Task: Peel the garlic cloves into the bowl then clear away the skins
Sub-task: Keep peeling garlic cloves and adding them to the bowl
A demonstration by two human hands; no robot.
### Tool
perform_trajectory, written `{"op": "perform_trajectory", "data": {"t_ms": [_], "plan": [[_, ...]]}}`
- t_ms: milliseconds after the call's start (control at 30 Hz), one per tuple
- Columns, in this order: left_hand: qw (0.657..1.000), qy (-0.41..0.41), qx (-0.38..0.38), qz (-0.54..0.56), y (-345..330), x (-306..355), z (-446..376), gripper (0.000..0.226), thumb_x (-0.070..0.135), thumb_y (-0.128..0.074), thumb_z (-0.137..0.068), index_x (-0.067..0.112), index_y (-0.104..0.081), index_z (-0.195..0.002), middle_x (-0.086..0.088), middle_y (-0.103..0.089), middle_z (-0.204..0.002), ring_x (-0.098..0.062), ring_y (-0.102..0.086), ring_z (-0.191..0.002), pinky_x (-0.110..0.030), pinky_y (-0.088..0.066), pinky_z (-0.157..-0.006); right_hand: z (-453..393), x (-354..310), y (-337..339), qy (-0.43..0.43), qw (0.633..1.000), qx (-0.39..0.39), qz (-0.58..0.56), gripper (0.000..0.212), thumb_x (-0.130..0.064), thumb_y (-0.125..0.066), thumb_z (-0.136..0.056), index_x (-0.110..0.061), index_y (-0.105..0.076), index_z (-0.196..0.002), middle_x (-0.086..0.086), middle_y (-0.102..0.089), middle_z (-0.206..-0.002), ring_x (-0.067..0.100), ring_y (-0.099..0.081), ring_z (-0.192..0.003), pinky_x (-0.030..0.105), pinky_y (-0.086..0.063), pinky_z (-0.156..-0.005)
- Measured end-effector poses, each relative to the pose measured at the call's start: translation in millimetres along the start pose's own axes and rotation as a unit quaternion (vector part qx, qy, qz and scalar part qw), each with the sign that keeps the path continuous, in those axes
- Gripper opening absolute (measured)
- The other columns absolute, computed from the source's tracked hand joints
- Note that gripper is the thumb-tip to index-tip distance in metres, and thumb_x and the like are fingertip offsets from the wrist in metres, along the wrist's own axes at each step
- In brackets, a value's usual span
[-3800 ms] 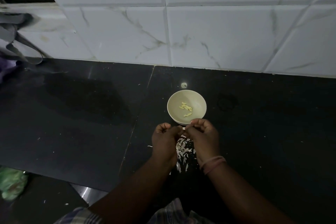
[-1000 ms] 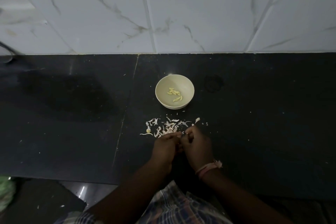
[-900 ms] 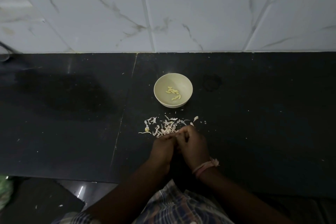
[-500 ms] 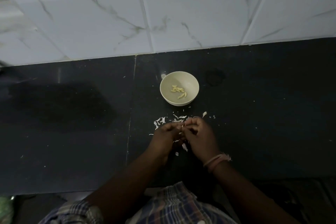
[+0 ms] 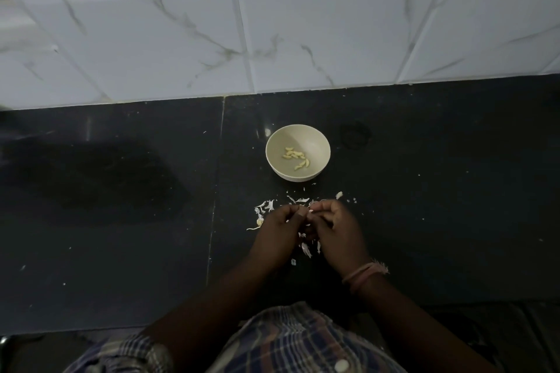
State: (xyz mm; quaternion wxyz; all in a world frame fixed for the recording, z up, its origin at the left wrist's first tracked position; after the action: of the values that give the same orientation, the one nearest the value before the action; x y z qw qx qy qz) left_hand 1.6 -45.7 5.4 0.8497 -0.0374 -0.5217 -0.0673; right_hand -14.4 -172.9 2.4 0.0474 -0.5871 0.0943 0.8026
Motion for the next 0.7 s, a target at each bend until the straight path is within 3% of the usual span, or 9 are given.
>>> {"op": "perform_trajectory", "data": {"t_ms": [100,233,367,500,567,700], "plan": [[0.997,0.015,-0.016,0.071,1.4,-0.1,3.2,0.021,0.013,-0.055,-0.104,-0.002,-0.069,-0.104,-0.018,-0.073,-0.089,-0.020,-0.070,-0.075,-0.026,-0.056,-0.064,-0.8,-0.6,1.2,0.005,1.000,-0.002,0.008,0.013,-0.003,-0.067,-0.094,-0.014,-0.062,-0.095,0.005,-0.075,-0.088,0.019,-0.074,-0.076,0.032,-0.059,-0.065],[0.991,0.023,-0.024,0.128,6.3,-6.8,3.7,0.025,0.017,-0.058,-0.103,-0.006,-0.066,-0.107,-0.026,-0.070,-0.098,-0.031,-0.068,-0.088,-0.044,-0.058,-0.082,1.2,-4.0,1.9,0.037,0.999,0.004,0.038,0.016,-0.003,-0.071,-0.090,-0.019,-0.067,-0.087,0.001,-0.075,-0.084,0.018,-0.073,-0.078,0.039,-0.060,-0.070],[0.995,-0.011,0.022,0.092,11.1,-7.1,7.9,0.016,0.013,-0.060,-0.101,0.000,-0.067,-0.106,-0.019,-0.075,-0.098,-0.022,-0.071,-0.084,-0.032,-0.059,-0.074,3.8,-11.6,-0.6,0.070,0.996,0.007,0.061,0.023,-0.002,-0.072,-0.088,-0.025,-0.072,-0.083,-0.007,-0.074,-0.083,0.007,-0.071,-0.080,0.024,-0.057,-0.073],[0.996,-0.056,0.060,0.034,12.0,-1.2,12.2,0.011,0.010,-0.059,-0.101,0.005,-0.069,-0.101,-0.009,-0.076,-0.092,-0.017,-0.074,-0.082,-0.025,-0.057,-0.069,6.9,-9.7,-9.4,0.034,0.999,0.015,0.032,0.017,-0.002,-0.065,-0.093,-0.016,-0.073,-0.089,-0.002,-0.075,-0.084,0.011,-0.074,-0.077,0.031,-0.061,-0.073],[0.994,-0.084,0.072,-0.002,13.3,3.1,16.0,0.009,0.010,-0.060,-0.101,0.007,-0.069,-0.103,-0.002,-0.076,-0.091,-0.010,-0.073,-0.080,-0.018,-0.054,-0.068,7.9,-12.4,-9.8,0.032,0.999,0.025,0.022,0.014,-0.003,-0.065,-0.092,-0.014,-0.073,-0.089,0.000,-0.075,-0.083,0.010,-0.074,-0.076,0.027,-0.060,-0.071],[0.985,-0.133,0.094,-0.052,16.8,7.5,21.4,0.008,0.008,-0.067,-0.096,0.015,-0.071,-0.099,0.003,-0.075,-0.088,-0.011,-0.072,-0.081,-0.018,-0.053,-0.071,10.1,-19.8,-9.2,0.028,0.999,0.035,0.000,0.011,-0.003,-0.066,-0.089,-0.010,-0.074,-0.089,0.003,-0.076,-0.084,0.012,-0.074,-0.079,0.019,-0.056,-0.066]]}}
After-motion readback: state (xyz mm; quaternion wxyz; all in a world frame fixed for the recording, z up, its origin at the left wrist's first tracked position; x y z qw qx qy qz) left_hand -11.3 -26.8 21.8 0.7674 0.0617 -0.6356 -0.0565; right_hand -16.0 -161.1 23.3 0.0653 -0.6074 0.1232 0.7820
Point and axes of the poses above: each hand's wrist, its own z-axis away from the middle knuckle, its own y-axis out of the back of the hand, x = y × z, the point moved 4 cm from there along -z, towards the middle knuckle
